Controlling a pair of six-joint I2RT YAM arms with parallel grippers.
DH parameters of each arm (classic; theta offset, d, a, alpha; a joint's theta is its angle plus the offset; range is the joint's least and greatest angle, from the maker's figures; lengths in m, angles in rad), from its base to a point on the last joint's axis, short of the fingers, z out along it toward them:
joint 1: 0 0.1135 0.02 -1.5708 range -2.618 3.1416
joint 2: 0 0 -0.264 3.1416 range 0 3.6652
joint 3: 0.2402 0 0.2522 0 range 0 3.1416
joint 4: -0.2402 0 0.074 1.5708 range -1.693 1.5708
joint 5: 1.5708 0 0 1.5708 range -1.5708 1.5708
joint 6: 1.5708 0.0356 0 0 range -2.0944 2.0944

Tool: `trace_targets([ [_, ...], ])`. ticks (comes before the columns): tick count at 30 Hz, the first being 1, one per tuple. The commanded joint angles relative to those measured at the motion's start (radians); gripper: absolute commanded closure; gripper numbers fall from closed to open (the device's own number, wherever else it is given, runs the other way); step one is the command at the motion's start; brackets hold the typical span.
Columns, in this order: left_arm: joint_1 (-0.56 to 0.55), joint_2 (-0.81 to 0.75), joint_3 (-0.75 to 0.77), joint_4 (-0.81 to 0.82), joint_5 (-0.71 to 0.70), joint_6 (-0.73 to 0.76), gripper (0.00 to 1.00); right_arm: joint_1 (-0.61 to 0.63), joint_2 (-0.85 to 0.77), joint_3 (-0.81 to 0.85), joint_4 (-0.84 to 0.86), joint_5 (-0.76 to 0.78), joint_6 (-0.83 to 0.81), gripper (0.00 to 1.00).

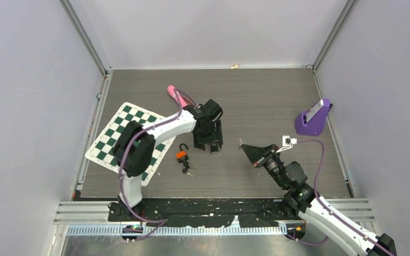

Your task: Unlock with the key

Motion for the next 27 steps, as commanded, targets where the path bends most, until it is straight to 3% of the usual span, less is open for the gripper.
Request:
trace_targets([
  [1,-0.001,0.079,0.113,-0.111,-0.094,-0.016,0.29,-0.004,0.004,0.002,-0.011,0.016,-0.008,0.95],
  [15,-0.002,0.3,0.3,-0.189,-0.165,-0.044,0.43,-0.004,0.052,0.002,0.029,-0.024,-0.018,0.95],
  [21,-0.004,0.3,0.291,-0.19,-0.132,-0.058,0.6,-0.004,0.083,0.014,0.027,-0.037,-0.031,0.95],
  [25,-0.004,0.211,0.21,-0.138,-0.101,-0.082,0.67,-0.003,0.118,0.024,0.035,-0.057,-0.037,0.95],
  [27,-0.004,0.158,0.174,-0.117,-0.097,-0.099,0.76,-0.004,0.135,0.028,0.042,-0.061,-0.041,0.95],
])
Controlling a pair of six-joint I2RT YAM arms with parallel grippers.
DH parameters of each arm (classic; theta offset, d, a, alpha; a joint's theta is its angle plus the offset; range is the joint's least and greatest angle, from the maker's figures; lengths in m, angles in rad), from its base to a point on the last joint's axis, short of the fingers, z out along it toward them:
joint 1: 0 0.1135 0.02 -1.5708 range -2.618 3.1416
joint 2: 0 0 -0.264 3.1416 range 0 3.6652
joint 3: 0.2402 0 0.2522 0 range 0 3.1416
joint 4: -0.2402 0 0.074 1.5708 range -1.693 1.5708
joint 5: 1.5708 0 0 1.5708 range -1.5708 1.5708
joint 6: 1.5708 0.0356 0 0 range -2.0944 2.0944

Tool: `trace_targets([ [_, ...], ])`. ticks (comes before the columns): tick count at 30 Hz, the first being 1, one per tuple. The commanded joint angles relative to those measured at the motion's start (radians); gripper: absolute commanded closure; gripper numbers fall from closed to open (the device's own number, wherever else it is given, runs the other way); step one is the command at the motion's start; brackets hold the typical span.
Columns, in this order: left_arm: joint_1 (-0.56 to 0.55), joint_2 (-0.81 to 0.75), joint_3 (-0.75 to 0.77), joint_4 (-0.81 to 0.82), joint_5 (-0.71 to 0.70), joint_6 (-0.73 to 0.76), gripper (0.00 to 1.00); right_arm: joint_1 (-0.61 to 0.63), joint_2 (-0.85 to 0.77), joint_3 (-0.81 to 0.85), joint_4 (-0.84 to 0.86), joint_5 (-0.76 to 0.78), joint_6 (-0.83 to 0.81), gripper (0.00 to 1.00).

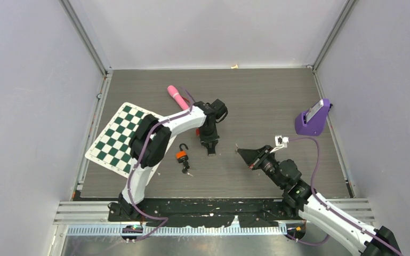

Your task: Unlock with the key

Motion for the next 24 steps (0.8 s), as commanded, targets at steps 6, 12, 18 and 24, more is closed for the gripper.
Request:
trace_targets([
  [6,-0.002,-0.216,-0.13,0.067,0.029,-0.097,0.83,-0.004,0.082,0.046,0.094,-0.057,-0.027,0.95],
  [12,0.016,-0.311,-0.23,0.118,0.086,-0.179,0.82,-0.004,0.151,0.058,0.137,-0.117,-0.031,0.95],
  [18,0.053,-0.461,-0.353,0.185,0.16,-0.319,0.8,-0.001,0.261,0.084,0.217,-0.232,-0.05,0.95],
  [24,0.071,-0.61,-0.458,0.258,0.204,-0.434,0.79,0.037,0.414,0.105,0.374,-0.302,-0.019,0.95],
])
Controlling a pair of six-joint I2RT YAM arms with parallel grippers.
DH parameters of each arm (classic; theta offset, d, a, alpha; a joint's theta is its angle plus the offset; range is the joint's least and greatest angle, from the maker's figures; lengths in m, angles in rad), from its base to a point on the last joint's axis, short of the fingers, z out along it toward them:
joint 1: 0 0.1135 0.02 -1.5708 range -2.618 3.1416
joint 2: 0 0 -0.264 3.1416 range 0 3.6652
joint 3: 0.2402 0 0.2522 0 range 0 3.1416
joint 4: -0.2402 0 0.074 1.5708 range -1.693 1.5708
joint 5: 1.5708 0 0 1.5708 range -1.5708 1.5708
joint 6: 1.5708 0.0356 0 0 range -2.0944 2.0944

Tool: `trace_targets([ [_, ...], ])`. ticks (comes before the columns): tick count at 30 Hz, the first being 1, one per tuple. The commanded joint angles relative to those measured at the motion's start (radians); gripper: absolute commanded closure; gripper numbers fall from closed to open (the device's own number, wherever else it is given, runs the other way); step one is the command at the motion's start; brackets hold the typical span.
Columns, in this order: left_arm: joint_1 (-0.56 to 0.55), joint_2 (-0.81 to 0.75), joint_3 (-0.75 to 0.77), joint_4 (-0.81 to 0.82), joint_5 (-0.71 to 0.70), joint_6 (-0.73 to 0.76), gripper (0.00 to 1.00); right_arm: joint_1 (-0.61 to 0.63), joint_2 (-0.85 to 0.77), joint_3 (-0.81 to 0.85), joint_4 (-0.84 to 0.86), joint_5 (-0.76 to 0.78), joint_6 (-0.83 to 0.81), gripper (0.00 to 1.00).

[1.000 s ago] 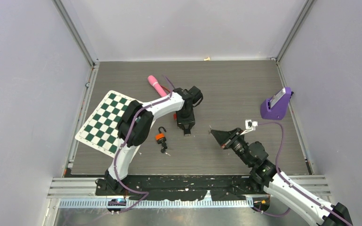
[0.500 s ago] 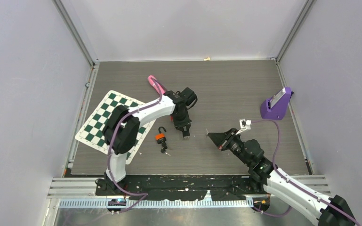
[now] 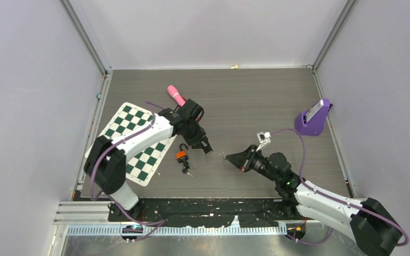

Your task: Unlock with the key

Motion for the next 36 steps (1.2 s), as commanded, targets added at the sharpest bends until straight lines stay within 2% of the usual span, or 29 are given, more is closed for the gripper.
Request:
trace_targets([
  [1,0.013,-0.129,-0.054,0.117,0.07,-0.13,0.79,0.043,0.089,0.059,0.195,-0.073,0.009,0.95],
  [11,0.02,-0.232,-0.138,0.2,0.111,-0.212,0.81,0.088,0.153,0.105,0.238,-0.029,0.026,0.95],
  [28,0.022,-0.261,-0.169,0.242,0.118,-0.237,0.83,0.089,0.113,0.09,0.15,0.055,0.025,0.95],
  [36,0.023,-0.264,-0.174,0.261,0.133,-0.242,0.83,0.09,0.138,0.099,0.17,0.045,0.028,0.95],
])
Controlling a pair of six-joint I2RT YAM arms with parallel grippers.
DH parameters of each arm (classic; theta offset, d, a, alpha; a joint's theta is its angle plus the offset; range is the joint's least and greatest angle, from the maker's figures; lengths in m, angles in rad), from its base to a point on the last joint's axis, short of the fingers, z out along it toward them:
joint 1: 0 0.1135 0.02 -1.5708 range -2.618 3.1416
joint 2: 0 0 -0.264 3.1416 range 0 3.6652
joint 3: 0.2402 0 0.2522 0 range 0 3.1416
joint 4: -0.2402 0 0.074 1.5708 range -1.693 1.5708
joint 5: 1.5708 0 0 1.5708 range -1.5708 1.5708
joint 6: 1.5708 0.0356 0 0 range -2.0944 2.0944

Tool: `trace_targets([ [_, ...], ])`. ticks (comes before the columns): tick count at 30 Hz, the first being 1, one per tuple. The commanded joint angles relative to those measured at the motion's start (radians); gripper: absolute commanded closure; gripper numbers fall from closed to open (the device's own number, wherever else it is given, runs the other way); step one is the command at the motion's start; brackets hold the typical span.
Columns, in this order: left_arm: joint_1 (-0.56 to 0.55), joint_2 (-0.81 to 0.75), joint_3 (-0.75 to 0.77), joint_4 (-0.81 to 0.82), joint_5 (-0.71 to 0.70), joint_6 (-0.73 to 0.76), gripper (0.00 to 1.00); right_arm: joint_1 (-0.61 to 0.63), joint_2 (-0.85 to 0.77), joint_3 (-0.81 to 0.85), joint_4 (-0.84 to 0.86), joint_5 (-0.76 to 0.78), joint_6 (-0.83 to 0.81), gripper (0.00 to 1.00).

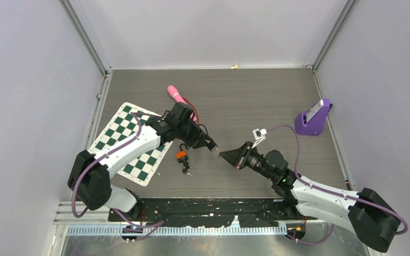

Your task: Unlock with the key

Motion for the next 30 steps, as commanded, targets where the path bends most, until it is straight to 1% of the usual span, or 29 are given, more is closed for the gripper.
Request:
trace_targets([
  [1,0.004,-0.042,-0.004,0.061,0.03,-0.017,0.83,0.005,0.017,0.027,0.041,0.013,0.003,0.95],
  [10,0.004,-0.048,-0.009,0.078,0.036,-0.019,0.84,0.004,0.031,0.025,0.063,0.014,0.01,0.95],
  [30,-0.012,-0.046,-0.009,0.091,0.024,-0.007,0.85,0.005,0.005,0.02,0.089,0.035,0.022,0.95],
])
